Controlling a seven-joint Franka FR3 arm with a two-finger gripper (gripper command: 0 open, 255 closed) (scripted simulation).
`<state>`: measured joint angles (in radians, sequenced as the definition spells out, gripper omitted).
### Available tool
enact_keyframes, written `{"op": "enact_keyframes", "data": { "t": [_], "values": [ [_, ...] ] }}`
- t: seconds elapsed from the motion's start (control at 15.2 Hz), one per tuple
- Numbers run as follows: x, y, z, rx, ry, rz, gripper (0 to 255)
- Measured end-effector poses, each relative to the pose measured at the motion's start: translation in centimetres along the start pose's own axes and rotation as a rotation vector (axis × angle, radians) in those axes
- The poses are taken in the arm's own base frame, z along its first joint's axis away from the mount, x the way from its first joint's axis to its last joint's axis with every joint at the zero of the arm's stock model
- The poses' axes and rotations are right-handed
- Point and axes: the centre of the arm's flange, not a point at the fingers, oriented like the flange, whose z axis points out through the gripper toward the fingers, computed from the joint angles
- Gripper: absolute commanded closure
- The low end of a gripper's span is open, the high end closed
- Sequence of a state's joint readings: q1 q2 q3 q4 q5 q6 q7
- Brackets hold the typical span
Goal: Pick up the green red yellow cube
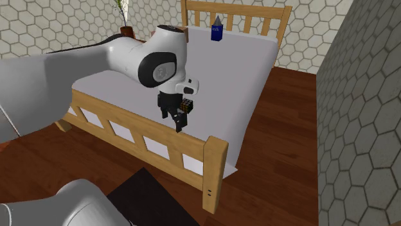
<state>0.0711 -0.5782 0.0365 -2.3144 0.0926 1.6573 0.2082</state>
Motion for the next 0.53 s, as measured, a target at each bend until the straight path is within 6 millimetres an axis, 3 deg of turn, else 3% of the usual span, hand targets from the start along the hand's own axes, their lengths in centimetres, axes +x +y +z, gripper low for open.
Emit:
{"op": "enact_keyframes", "data": {
  "t": [0.53],
  "values": [
    [7.9,-6.6,3.4,-0.001,0.020,-0.020,0]
  ]
}}
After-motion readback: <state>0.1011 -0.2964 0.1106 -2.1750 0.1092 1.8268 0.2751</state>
